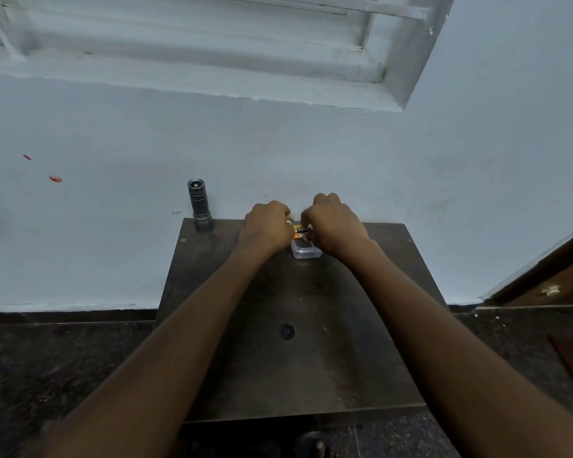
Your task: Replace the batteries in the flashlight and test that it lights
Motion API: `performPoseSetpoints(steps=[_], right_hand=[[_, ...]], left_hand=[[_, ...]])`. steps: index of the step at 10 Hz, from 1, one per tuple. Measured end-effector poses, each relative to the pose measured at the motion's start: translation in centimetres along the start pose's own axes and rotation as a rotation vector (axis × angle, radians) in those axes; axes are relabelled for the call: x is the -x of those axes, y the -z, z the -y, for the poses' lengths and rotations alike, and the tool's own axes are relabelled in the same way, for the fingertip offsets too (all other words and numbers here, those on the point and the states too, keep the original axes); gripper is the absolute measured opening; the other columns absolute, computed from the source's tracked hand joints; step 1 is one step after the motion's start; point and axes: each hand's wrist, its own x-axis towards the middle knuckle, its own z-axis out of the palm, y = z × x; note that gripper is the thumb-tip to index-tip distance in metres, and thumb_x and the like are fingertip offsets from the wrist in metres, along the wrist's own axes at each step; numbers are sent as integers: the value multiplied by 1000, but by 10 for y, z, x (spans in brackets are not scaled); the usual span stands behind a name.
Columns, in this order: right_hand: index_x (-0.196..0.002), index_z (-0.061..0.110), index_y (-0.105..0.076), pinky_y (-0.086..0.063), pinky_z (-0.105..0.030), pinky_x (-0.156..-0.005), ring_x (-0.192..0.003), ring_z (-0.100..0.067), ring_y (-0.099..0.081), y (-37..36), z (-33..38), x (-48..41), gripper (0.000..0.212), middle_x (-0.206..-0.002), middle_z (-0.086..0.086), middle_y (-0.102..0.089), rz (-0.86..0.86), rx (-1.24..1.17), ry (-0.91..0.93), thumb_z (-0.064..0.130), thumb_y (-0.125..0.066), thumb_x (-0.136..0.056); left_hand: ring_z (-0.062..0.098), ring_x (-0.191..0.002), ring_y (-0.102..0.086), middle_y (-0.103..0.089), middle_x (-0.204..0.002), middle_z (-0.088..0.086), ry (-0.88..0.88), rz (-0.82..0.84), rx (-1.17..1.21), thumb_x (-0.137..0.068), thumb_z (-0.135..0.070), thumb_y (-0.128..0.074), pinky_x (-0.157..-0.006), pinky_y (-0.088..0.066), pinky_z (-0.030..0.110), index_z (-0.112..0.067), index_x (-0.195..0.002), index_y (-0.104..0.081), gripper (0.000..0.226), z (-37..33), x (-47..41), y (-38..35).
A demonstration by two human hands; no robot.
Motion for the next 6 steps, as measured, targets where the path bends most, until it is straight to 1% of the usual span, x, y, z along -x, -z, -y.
performPoseSetpoints(steps=[1, 2, 3, 4, 5, 6], right_hand=[[-115, 7, -67, -49, -39, -81, -116, -32, -50, -2, -1, 0, 23, -118, -13, -55, 7, -42, -34, 14, -67, -93], [-116, 6, -66, -52, -40, -81, -117, -31, -48, -2, -1, 1, 24, -118, -14, -54, 21, -82, -55, 13, -66, -94], [-115, 8, -68, -55, -42, -83, -113, -29, -51, 6, -1, 6, 21, -117, -12, -55, -19, -135, -65, 11, -63, -94], [-107, 8, -71, -57, -44, -80, -102, -27, -57, 23, -2, 20, 20, -112, -10, -58, -119, -216, -124, 22, -59, -98], [-104, 8, -71, -56, -44, -78, -98, -29, -60, 47, 3, 50, 32, -110, -11, -58, -147, -310, -175, 33, -52, -101], [-103, 8, -69, -55, -45, -79, -97, -31, -60, 68, 12, 88, 37, -108, -12, -58, -129, -342, -227, 37, -46, -103]], left_hand=[[28, -100, -64, -72, -114, 12, 9, 4, -4, -96, -18, -52, -71, -39, 28, -11, -114, -71, 26, 0, 0, 0], [25, -90, -60, -71, -109, 13, 17, 14, -27, -99, -22, -48, -68, -37, 30, -9, -106, -67, 24, -1, 2, 2], [25, -91, -59, -69, -109, 11, 37, -19, -90, -101, -30, -45, -68, -37, 32, -11, -109, -64, 28, -2, 10, 13], [27, -98, -63, -69, -112, 9, 55, -4, -179, -100, -38, -44, -71, -42, 33, -16, -115, -62, 32, -4, 27, 33], [26, -98, -65, -70, -110, 7, 43, 31, -215, -100, -42, -45, -77, -49, 35, -17, -113, -62, 32, -9, 58, 55], [27, -101, -65, -70, -110, 7, 51, 39, -228, -98, -44, -48, -80, -50, 36, -18, -108, -63, 32, -21, 95, 76]])
